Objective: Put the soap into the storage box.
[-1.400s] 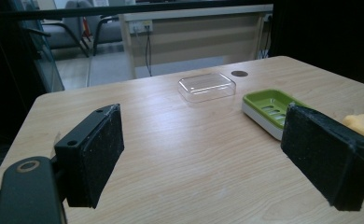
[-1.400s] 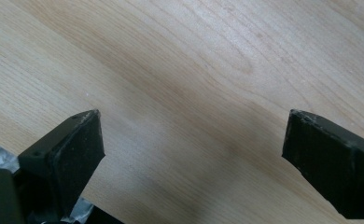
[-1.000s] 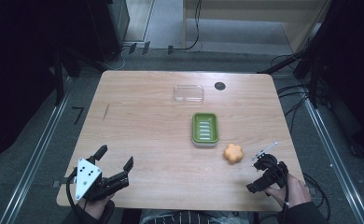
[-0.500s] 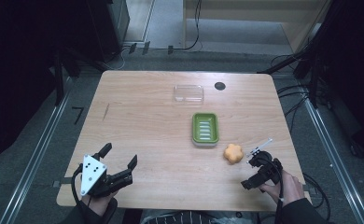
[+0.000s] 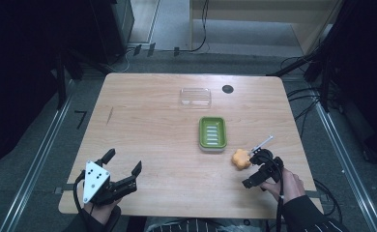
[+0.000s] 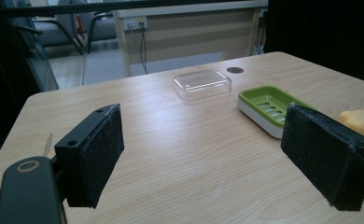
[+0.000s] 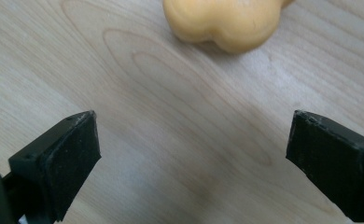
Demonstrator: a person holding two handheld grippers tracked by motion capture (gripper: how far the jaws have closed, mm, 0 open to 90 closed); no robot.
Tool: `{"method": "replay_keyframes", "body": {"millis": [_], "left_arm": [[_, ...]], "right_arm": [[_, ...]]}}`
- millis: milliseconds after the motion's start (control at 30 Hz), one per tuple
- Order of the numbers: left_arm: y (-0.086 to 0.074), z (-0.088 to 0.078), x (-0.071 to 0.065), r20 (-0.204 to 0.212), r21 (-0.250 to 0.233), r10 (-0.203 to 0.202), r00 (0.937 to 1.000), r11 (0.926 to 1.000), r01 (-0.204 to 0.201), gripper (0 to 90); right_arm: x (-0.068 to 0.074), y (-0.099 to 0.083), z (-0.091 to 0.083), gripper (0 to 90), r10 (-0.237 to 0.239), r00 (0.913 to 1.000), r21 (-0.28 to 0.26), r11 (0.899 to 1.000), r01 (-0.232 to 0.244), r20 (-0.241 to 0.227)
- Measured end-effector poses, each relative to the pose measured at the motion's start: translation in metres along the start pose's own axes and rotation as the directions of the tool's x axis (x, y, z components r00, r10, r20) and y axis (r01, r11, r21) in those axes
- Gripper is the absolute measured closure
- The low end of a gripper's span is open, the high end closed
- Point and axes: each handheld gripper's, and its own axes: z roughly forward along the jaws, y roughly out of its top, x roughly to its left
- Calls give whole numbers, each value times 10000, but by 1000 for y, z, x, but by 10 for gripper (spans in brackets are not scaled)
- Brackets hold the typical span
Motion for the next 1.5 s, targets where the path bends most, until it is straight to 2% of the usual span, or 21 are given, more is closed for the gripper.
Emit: {"method": "replay_keyframes", "body": {"millis": [267,500,567,633,767,867,900,933,1067,1233,1367,1500], "left_arm": [[0,0,0,32,2,-43,10000,10000,43,137],[0,0,0,48,7,-38,10000,10000,38,137],[0,0,0,84,9,-9,10000,10000,9,137],[0,0,0,101,13,0,9999,10000,0,137],[0,0,0,106,29,3,9999,10000,-3,137],[0,0,0,129,9,3,9999,10000,-3,137],[0,0,0,137,12,5,9999,10000,-5,137],[0,0,0,153,21,22,9999,10000,-23,137],[0,0,0,166,26,24,9999,10000,-24,137],[0,0,0,168,29,18,9999,10000,-19,137],[0,0,0,165,36,34,9999,10000,-35,137],[0,0,0,164,54,56,9998,10000,-57,137]], "right_arm": [[3,16,3,29,-99,9999,-129,9999,97,-92],[4,31,7,117,10,9999,-269,9996,-15,-170],[2,34,8,147,153,9999,-315,9994,-155,-65],[0,37,9,166,321,9994,-333,9989,-326,-156],[-2,42,11,196,447,9990,-352,9984,-446,19],[-6,45,12,288,581,9981,-357,9977,-573,203],[-6,45,12,288,581,9981,-357,9977,-573,203],[-7,45,12,341,597,9977,-305,9978,-587,311],[-11,45,11,383,606,9981,-240,9979,-602,148],[-11,46,11,391,434,9989,-168,9989,-431,186],[-12,47,10,391,57,9996,80,10000,-59,279],[-12,50,10,381,13,9996,242,9997,-20,296]]}}
